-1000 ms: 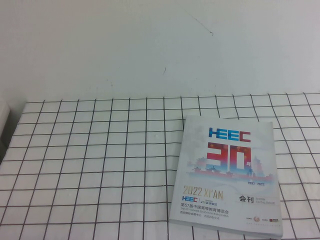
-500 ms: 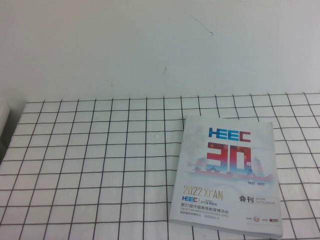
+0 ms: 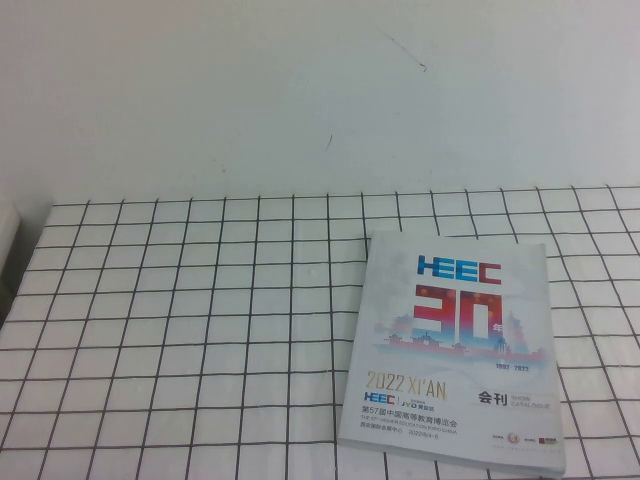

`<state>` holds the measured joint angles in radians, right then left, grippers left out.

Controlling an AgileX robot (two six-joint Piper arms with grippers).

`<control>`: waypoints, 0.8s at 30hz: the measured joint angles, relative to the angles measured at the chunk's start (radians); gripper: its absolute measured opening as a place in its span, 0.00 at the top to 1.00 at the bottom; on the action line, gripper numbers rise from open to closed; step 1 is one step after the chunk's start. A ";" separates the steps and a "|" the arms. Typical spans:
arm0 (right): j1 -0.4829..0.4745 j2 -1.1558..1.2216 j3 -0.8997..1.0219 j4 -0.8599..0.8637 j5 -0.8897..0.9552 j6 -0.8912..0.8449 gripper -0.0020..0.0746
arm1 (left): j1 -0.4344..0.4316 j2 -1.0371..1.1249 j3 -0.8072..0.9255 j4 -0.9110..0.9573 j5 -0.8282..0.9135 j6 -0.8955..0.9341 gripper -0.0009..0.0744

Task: Close book
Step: 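Close the open booklet and leave it lying on the table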

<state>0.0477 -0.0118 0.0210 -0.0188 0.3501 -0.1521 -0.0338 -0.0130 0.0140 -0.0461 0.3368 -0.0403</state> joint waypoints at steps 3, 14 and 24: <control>0.000 0.000 0.000 0.000 0.000 0.000 0.98 | 0.000 0.000 0.000 0.000 0.000 0.000 0.99; 0.000 0.000 0.000 0.000 0.000 0.101 0.98 | 0.000 0.000 0.000 0.000 0.000 0.000 0.99; -0.007 0.000 0.000 0.000 0.002 0.043 0.98 | 0.000 0.000 0.000 0.000 0.000 0.000 0.99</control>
<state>0.0410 -0.0118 0.0210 -0.0188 0.3520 -0.1095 -0.0338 -0.0130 0.0140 -0.0461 0.3368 -0.0403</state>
